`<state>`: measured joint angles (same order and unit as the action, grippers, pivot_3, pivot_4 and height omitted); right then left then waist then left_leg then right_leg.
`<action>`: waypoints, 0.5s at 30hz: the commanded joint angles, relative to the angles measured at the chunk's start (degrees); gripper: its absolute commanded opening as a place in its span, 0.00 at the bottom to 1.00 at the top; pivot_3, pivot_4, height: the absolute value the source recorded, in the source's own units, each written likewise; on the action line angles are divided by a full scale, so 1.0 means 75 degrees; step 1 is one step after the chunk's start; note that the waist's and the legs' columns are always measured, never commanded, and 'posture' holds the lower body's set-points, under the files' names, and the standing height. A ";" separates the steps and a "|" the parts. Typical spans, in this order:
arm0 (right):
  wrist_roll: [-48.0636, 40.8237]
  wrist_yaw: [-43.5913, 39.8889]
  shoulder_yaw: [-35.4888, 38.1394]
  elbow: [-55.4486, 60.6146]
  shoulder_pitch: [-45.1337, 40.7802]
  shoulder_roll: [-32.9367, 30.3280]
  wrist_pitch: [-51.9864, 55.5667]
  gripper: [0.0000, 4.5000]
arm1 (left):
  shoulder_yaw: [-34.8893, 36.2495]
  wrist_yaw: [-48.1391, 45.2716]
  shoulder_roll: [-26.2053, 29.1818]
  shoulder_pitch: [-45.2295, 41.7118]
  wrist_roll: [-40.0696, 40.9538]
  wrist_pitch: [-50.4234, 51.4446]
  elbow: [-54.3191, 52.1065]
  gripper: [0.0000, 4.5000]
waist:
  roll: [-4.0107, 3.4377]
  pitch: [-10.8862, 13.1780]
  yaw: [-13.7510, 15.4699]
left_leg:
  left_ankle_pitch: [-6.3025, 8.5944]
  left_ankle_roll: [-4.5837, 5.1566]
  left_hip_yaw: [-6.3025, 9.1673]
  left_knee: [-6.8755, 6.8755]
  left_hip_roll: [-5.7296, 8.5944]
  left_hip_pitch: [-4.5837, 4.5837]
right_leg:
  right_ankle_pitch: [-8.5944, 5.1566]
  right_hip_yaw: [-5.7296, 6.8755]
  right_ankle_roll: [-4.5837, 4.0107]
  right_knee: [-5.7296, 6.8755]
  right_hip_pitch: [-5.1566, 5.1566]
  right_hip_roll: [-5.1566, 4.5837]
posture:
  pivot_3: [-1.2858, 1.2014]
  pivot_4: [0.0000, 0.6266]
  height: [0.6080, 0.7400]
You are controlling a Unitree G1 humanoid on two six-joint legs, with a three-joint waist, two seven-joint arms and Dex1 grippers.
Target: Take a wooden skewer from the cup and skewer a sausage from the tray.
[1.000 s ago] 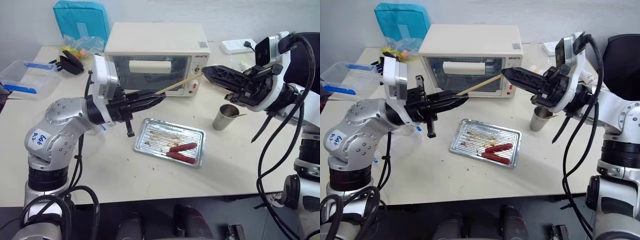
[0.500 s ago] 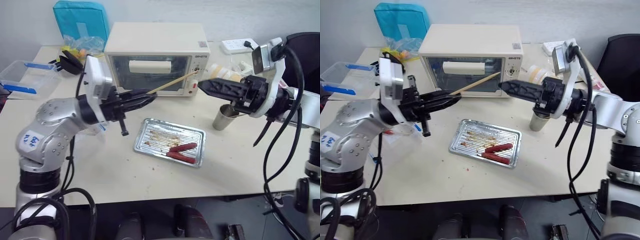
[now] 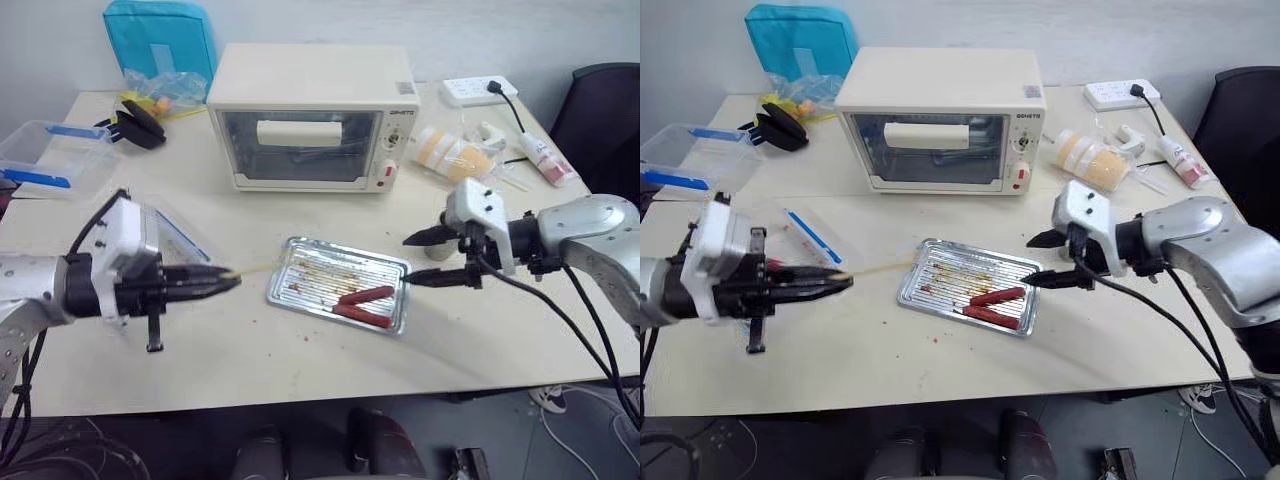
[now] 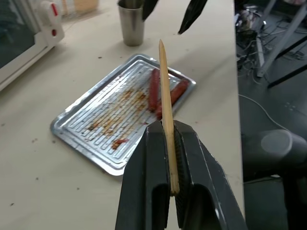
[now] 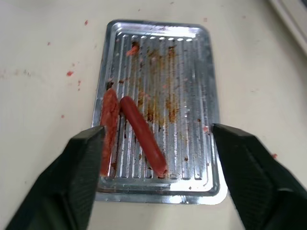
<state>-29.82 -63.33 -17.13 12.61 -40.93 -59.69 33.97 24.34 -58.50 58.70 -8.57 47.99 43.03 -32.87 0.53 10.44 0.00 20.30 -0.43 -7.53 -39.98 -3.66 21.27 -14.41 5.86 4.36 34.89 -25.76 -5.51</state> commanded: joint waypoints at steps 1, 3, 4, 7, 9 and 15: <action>0.1223 -0.0106 -0.0235 -0.0285 -0.0014 0.0224 -0.1005 0.99 | 0.0258 0.0242 0.0039 -0.0094 0.0380 0.0076 -0.0384 0.00 | 0.0000 0.0000 -0.0008 | 0.0000 0.0000 0.0000 0.0000 0.0002 0.0000 | 0.0000 -0.0002 0.0000 0.0003 0.0000 -0.0003 | 0.52 0.24 1.00; 0.1603 -0.0171 -0.0301 -0.0516 -0.0021 0.0385 -0.1237 0.99 | 0.0256 0.0347 0.0034 -0.0065 0.0497 0.0122 -0.0493 0.00 | 0.0000 0.0000 -0.0020 | 0.0000 0.0001 -0.0002 -0.0001 0.0005 -0.0003 | 0.0000 -0.0008 0.0001 0.0007 -0.0001 -0.0005 | 0.52 0.24 1.00; 0.1688 -0.0207 -0.0305 -0.0591 -0.0022 0.0451 -0.1200 0.99 | 0.0276 0.0374 0.0033 -0.0005 0.0523 0.0124 -0.0558 0.00 | 0.0000 0.0000 -0.0023 | 0.0000 0.0001 -0.0003 -0.0001 0.0005 -0.0004 | 0.0000 -0.0007 0.0000 0.0009 -0.0001 -0.0003 | 0.52 0.24 1.00; 0.1516 -0.0359 -0.0073 -0.0339 0.0101 0.0557 -0.0721 0.96 | 0.0396 0.0442 0.0052 0.0132 0.0550 0.0131 -0.0606 0.00 | 0.0000 0.0000 -0.0024 | 0.0000 0.0000 -0.0012 0.0002 0.0002 -0.0003 | -0.0001 -0.0005 -0.0003 0.0010 -0.0003 0.0000 | 0.52 0.24 1.00; 0.1239 -0.0385 0.0192 0.0130 0.0305 0.0521 -0.0300 0.85 | 0.0432 0.0493 0.0064 0.0141 0.0536 0.0110 -0.0545 0.00 | 0.0000 0.0000 -0.0023 | 0.0000 -0.0002 -0.0014 0.0002 0.0000 -0.0003 | -0.0005 -0.0003 -0.0009 0.0013 -0.0005 0.0003 | 0.52 0.24 1.00; 0.0875 0.0275 0.0681 0.1608 0.1183 0.0563 0.1007 0.56 | 0.0296 0.0635 0.0050 -0.0037 0.0575 0.0062 -0.0494 0.00 | 0.0000 0.0000 -0.0017 | 0.0002 -0.0003 -0.0007 0.0000 0.0000 -0.0007 | -0.0006 -0.0004 -0.0010 0.0016 -0.0002 0.0001 | 0.52 0.24 1.00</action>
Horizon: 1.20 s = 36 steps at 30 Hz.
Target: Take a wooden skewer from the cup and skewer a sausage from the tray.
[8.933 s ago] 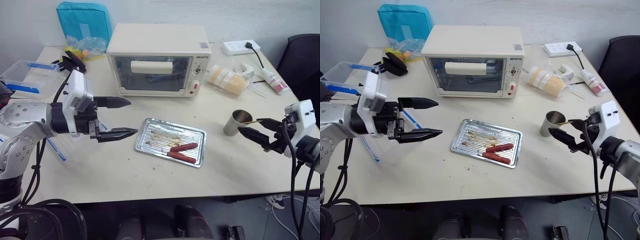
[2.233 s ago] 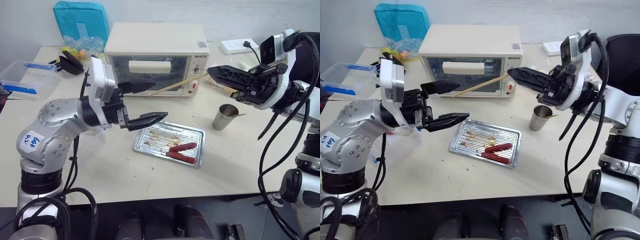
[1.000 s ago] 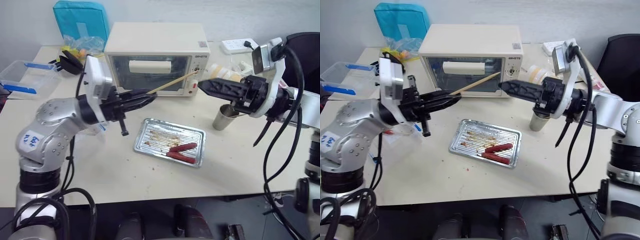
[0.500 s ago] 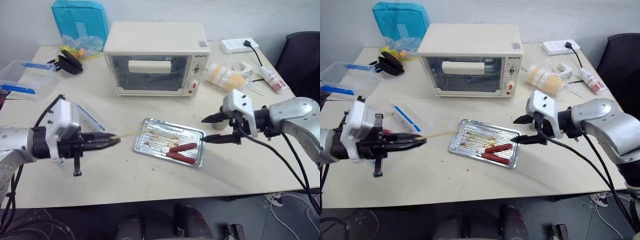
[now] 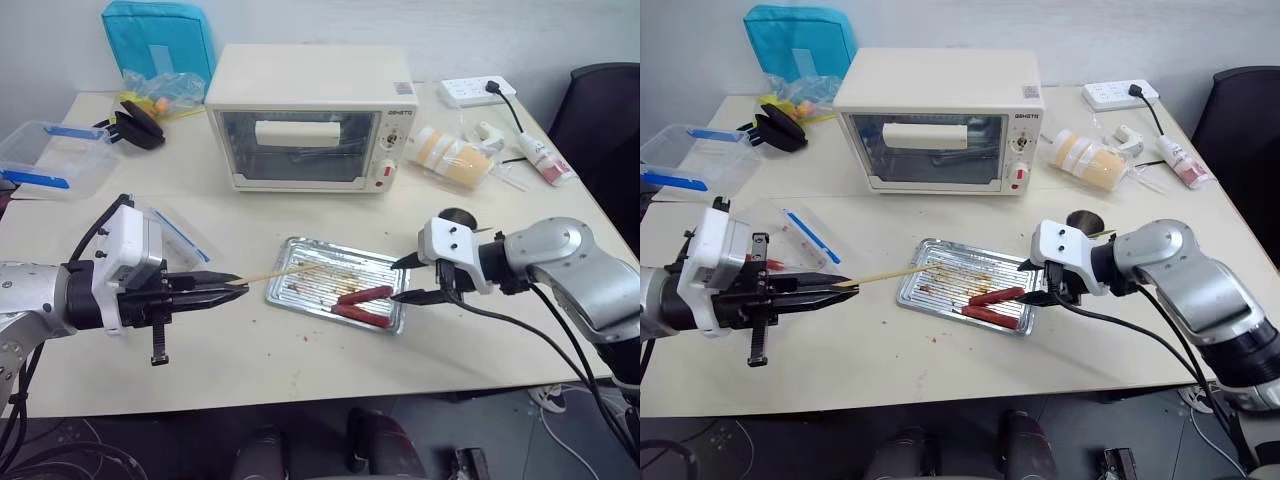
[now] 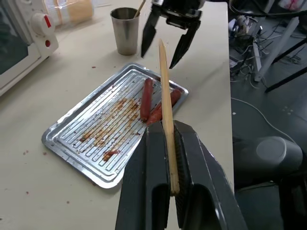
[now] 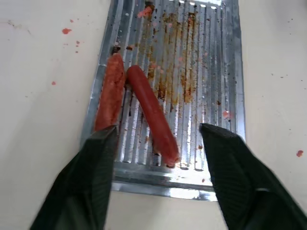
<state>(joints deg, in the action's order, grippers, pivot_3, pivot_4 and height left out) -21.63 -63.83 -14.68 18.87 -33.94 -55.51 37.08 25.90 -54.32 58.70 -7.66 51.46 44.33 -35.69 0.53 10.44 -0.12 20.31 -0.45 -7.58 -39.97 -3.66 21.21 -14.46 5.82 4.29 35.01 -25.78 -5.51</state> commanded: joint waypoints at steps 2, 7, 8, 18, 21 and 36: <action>-0.0222 0.0519 0.0377 0.1024 0.0414 0.0068 0.0865 0.56 | 0.0024 0.0097 0.0044 -0.0221 0.0108 -0.0124 -0.0096 0.00 | 0.0000 0.0000 -0.0001 | 0.0000 0.0000 0.0008 0.0000 0.0000 0.0000 | 0.0000 -0.0001 0.0000 0.0001 0.0000 -0.0001 | 0.52 0.24 1.00; 0.0003 0.1304 0.0140 0.1373 0.0901 0.0413 0.1565 0.56 | -0.0293 0.0054 0.0034 -0.0584 0.0009 -0.0235 0.0108 0.00 | 0.0000 0.0000 0.0002 | 0.0000 0.0000 0.0025 -0.0002 0.0002 -0.0003 | 0.0000 -0.0002 0.0000 0.0006 0.0002 0.0001 | 0.52 0.24 1.00; 0.0045 0.1414 0.0113 0.1402 0.0957 0.0476 0.1628 0.56 | -0.0342 0.0043 0.0033 -0.0633 -0.0015 -0.0252 0.0142 0.00 | 0.0000 0.0000 0.0002 | 0.0000 0.0000 0.0025 -0.0001 0.0002 -0.0003 | 0.0000 -0.0001 -0.0001 0.0006 0.0002 0.0001 | 0.52 0.24 1.00; 0.0286 0.2107 -0.0217 0.1568 0.1322 0.0997 0.1916 0.56 | -0.0592 0.0010 0.0039 -0.0892 -0.0117 -0.0418 0.0319 0.00 | 0.0000 0.0000 -0.0005 | -0.0001 0.0000 0.0016 -0.0001 0.0003 -0.0001 | -0.0001 -0.0001 -0.0001 0.0006 0.0001 0.0004 | 0.52 0.24 1.00; 0.0289 0.2123 -0.0267 0.1574 0.1350 0.1031 0.1912 0.56 | -0.0630 0.0008 0.0051 -0.0969 -0.0148 -0.0449 0.0383 0.00 | 0.0000 0.0000 0.0000 | -0.0001 0.0001 0.0015 -0.0002 0.0005 -0.0002 | 0.0000 -0.0001 -0.0001 0.0007 0.0002 0.0004 | 0.52 0.24 1.00; 0.0294 0.2117 -0.0316 0.1288 0.1255 0.1275 0.1929 0.28 | -0.0701 0.0054 0.0018 -0.1116 -0.0259 -0.0518 0.0421 0.00 | 0.0000 0.0000 -0.0006 | -0.0002 0.0000 -0.0020 -0.0002 0.0004 -0.0003 | 0.0000 0.0000 -0.0001 0.0008 0.0003 0.0007 | 0.52 0.24 1.00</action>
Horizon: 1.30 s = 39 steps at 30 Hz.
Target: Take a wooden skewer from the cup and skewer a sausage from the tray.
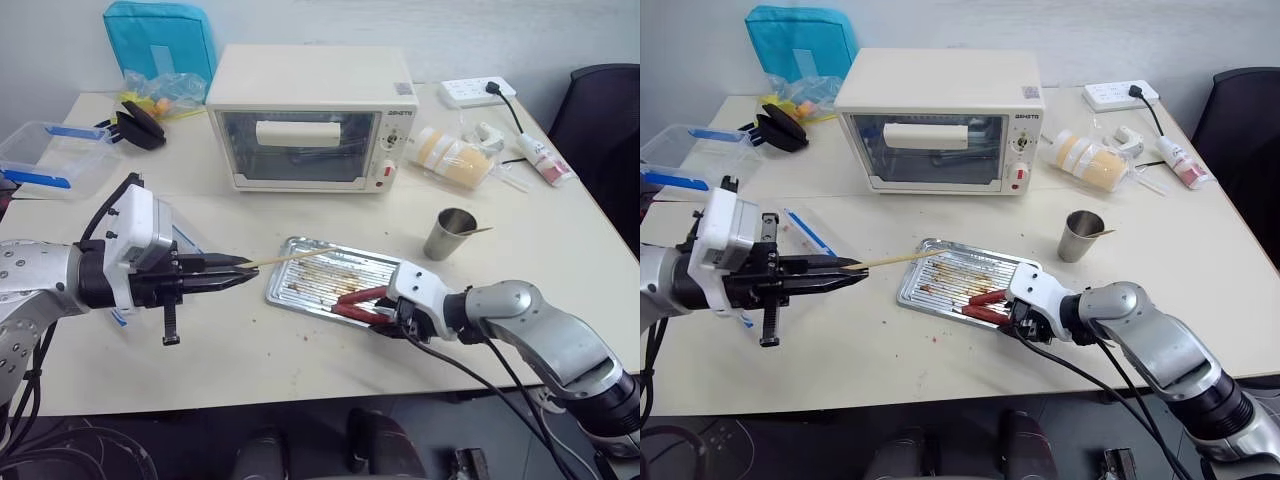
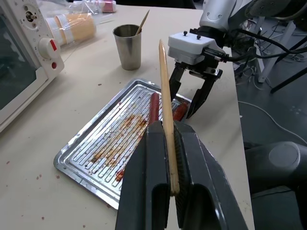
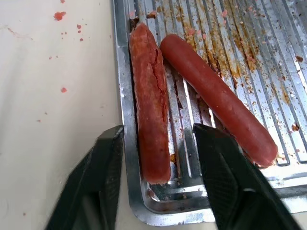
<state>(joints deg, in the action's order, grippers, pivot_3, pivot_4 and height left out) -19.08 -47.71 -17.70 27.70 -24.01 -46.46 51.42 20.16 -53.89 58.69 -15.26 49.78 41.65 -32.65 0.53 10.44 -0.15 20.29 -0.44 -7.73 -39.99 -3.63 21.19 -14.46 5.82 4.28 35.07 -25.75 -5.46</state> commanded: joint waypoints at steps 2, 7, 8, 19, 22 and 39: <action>-0.0098 -0.0041 0.0118 0.0110 -0.0093 0.0104 0.0084 0.14 | 0.0048 -0.0006 0.0008 -0.0116 -0.0072 -0.0181 0.0032 0.00 | 0.0000 0.0000 -0.0006 | 0.0000 0.0000 -0.0001 0.0000 0.0000 0.0000 | 0.0000 0.0000 0.0000 0.0000 0.0000 0.0001 | 0.52 0.24 1.00; -0.0304 -0.0068 0.0231 0.0178 -0.0171 0.0164 0.0379 0.00 | 0.0018 0.0005 -0.0006 -0.0156 -0.0114 -0.0224 0.0059 0.00 | 0.0001 0.0000 0.0000 | 0.0000 0.0000 -0.0001 -0.0001 0.0000 0.0000 | 0.0000 0.0000 0.0000 0.0002 0.0000 0.0000 | 0.52 0.24 1.00; -0.0287 -0.0075 0.0219 0.0152 -0.0189 0.0152 0.0368 0.00 | 0.0003 0.0013 -0.0008 -0.0190 -0.0122 -0.0232 0.0083 0.00 | 0.0001 0.0000 0.0000 | 0.0000 0.0000 -0.0001 -0.0001 0.0000 0.0000 | 0.0000 0.0000 0.0000 0.0002 0.0000 0.0000 | 0.52 0.24 1.00; -0.0303 -0.0671 0.0458 0.0168 -0.0455 -0.0252 -0.0221 0.00 | -0.0091 -0.0386 0.0151 0.0063 -0.0082 -0.0179 0.0090 0.00 | 0.0000 0.0000 -0.0009 | -0.0001 0.0000 -0.0002 -0.0002 0.0000 0.0000 | 0.0000 -0.0001 0.0000 0.0003 0.0000 0.0000 | 0.52 0.24 1.00; -0.0639 -0.1494 0.0904 0.0087 -0.0789 -0.0627 -0.0832 0.00 | -0.0109 -0.0905 0.0329 0.0471 -0.0435 -0.0474 0.0248 0.00 | 0.0000 0.0000 -0.0015 | 0.0000 0.0001 -0.0007 0.0000 -0.0001 -0.0002 | 0.0000 -0.0002 0.0000 0.0002 -0.0002 0.0001 | 0.52 0.24 1.00; -0.1652 -0.3655 0.1820 -0.0938 -0.1873 -0.1220 -0.1756 0.00 | -0.0249 -0.1322 0.0373 0.0206 -0.0719 -0.0671 0.0595 0.00 | 0.0000 0.0000 -0.0007 | 0.0000 0.0001 -0.0010 -0.0002 -0.0004 -0.0005 | 0.0000 -0.0004 0.0000 0.0005 -0.0001 0.0002 | 0.52 0.24 1.00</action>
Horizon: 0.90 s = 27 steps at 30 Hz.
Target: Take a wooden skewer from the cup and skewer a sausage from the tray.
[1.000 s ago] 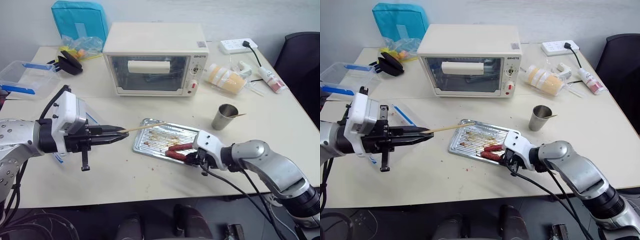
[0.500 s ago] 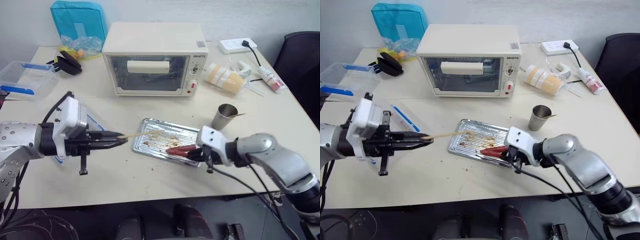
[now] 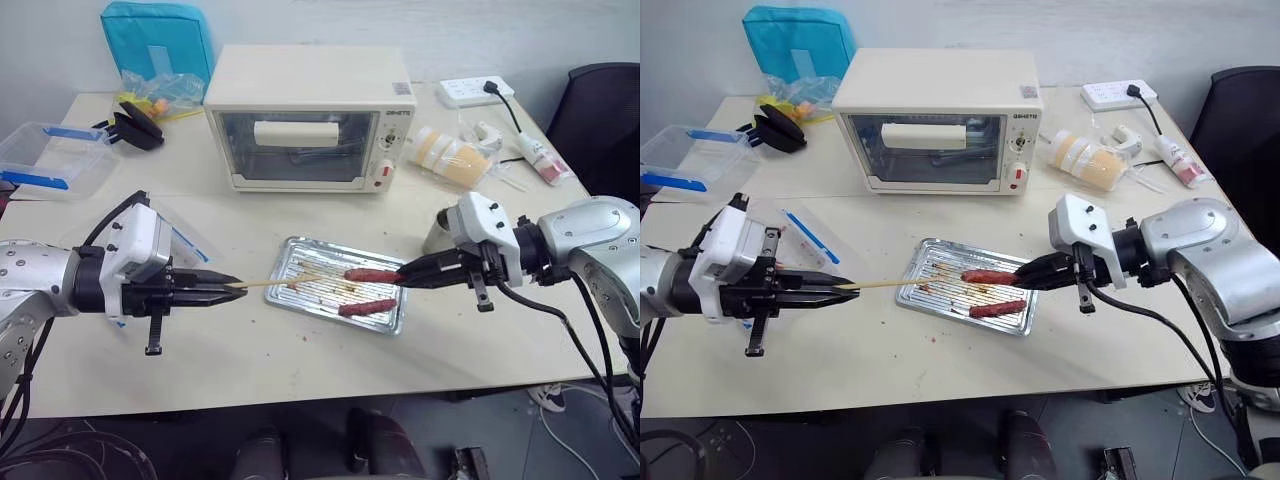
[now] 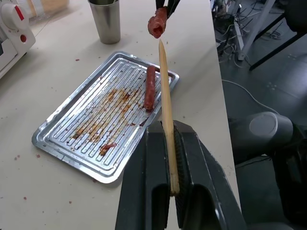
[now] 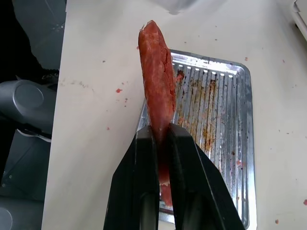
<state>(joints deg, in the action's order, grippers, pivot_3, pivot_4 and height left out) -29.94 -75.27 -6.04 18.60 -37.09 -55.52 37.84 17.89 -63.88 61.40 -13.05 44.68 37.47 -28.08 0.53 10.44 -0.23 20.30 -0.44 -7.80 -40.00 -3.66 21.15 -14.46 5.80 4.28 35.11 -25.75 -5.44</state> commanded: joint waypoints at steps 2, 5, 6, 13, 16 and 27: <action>-0.0295 0.0101 0.0258 0.0378 -0.0164 0.0022 0.0152 0.00 | 0.0029 0.0032 -0.0009 -0.0097 -0.0031 -0.0109 -0.0042 0.00 | 0.0000 0.0000 0.0007 | 0.0000 0.0000 0.0000 -0.0001 0.0000 0.0000 | 0.0000 0.0000 0.0000 0.0001 0.0000 -0.0001 | 0.52 0.24 1.00; -0.0445 0.0229 0.0236 0.0498 -0.0251 0.0111 0.0351 0.00 | -0.0046 0.0079 -0.0046 -0.0177 -0.0041 -0.0113 -0.0044 0.00 | 0.0000 0.0000 0.0010 | 0.0000 0.0000 0.0000 -0.0001 0.0000 0.0001 | 0.0000 0.0000 0.0000 0.0001 0.0000 -0.0002 | 0.52 0.24 1.00; -0.0472 0.0265 0.0224 0.0531 -0.0276 0.0133 0.0387 0.00 | -0.0072 0.0104 -0.0062 -0.0219 -0.0035 -0.0108 -0.0037 0.00 | 0.0000 0.0000 0.0011 | 0.0000 0.0000 0.0000 -0.0001 0.0000 0.0000 | 0.0000 0.0000 0.0000 0.0002 0.0000 -0.0002 | 0.52 0.24 1.00; -0.0408 0.0543 0.0028 0.0628 -0.0390 0.0335 0.0465 0.00 | -0.0297 0.0200 -0.0149 -0.0524 -0.0056 -0.0111 -0.0011 0.00 | 0.0000 0.0000 0.0010 | 0.0000 -0.0001 0.0001 -0.0003 0.0001 0.0001 | 0.0000 0.0000 0.0000 0.0005 0.0000 -0.0002 | 0.52 0.24 1.00; -0.0311 0.0564 -0.0052 0.0667 -0.0279 0.0337 0.0374 0.00 | -0.0305 0.0185 -0.0126 -0.0572 -0.0040 -0.0112 -0.0005 0.00 | 0.0000 0.0000 0.0010 | 0.0000 -0.0001 0.0001 -0.0003 0.0001 0.0001 | 0.0000 0.0000 0.0000 0.0005 0.0000 -0.0002 | 0.52 0.24 1.00; -0.0101 0.0594 -0.0107 0.0475 -0.0164 0.0322 0.0229 0.00 | -0.0039 -0.0023 0.0064 -0.0371 -0.0050 -0.0127 0.0017 0.00 | 0.0000 0.0000 0.0005 | 0.0000 -0.0001 0.0000 -0.0004 0.0001 0.0000 | 0.0000 -0.0001 0.0000 0.0007 0.0000 -0.0001 | 0.52 0.24 1.00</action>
<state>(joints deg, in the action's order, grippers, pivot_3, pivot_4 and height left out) -31.19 -70.68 -7.26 21.95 -37.89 -53.32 40.82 15.31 -63.49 60.92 -15.95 44.27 37.41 -26.80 0.53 10.44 -0.20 20.30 -0.44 -7.80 -40.03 -3.65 21.15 -14.46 5.79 4.28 35.16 -25.76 -5.45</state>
